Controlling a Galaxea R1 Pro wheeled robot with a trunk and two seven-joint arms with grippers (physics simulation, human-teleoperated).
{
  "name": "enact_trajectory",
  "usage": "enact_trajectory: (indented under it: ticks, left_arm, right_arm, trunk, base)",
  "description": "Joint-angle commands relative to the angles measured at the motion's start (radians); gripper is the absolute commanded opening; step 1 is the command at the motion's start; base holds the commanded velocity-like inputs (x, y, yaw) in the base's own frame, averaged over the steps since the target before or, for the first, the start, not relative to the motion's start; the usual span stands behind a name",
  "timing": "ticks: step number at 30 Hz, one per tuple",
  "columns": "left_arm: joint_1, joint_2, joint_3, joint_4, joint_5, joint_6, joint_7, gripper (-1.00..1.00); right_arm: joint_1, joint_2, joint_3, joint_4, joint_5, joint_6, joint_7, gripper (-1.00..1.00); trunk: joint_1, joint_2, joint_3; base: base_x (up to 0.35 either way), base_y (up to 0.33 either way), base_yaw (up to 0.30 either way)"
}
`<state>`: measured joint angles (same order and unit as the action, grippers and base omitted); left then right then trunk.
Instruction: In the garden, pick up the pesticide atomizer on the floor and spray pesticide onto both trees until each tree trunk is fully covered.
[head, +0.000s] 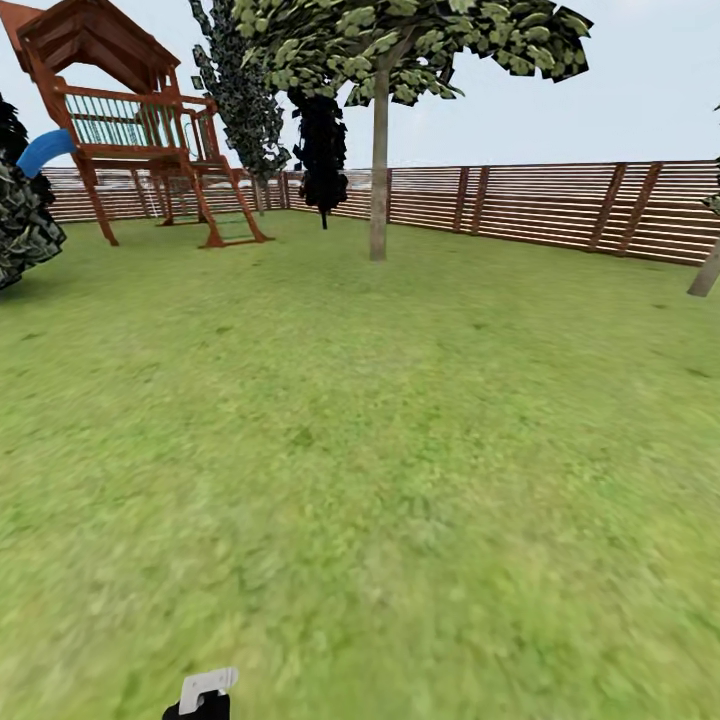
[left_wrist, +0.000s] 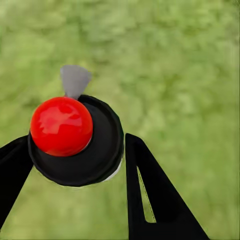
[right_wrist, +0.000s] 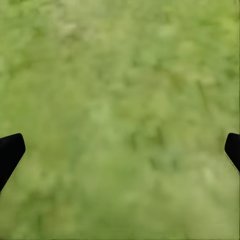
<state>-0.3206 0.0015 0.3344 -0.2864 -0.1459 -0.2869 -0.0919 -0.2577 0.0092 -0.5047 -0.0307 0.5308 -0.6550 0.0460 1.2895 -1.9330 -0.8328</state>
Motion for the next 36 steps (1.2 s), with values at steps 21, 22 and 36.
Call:
enact_trajectory:
  ticks: [21, 22, 36]
  left_arm:
    - [0.0, 0.0, -0.002, -0.002, 0.0, 0.0, 0.0, -1.0]
    - [0.0, 0.0, -0.002, -0.002, 0.0, 0.0, 0.0, -1.0]
    - [0.0, 0.0, -0.001, 0.003, -0.001, 0.0, 0.0, -1.0]
  right_arm:
    - [0.0, 0.0, 0.0, 0.0, 0.0, 0.0, 0.0, 1.0]
    - [0.0, 0.0, 0.0, 0.0, 0.0, 0.0, 0.0, 1.0]
    - [0.0, 0.0, 0.0, 0.0, 0.0, 0.0, 0.0, 1.0]
  trunk:
    - [0.0, 0.0, 0.0]
    - [0.0, 0.0, 0.0]
    - [0.0, 0.0, 0.0]
  base:
    - [0.34, 0.0, 0.0]
    - [0.34, 0.0, 0.0]
    - [0.34, 0.0, 0.0]
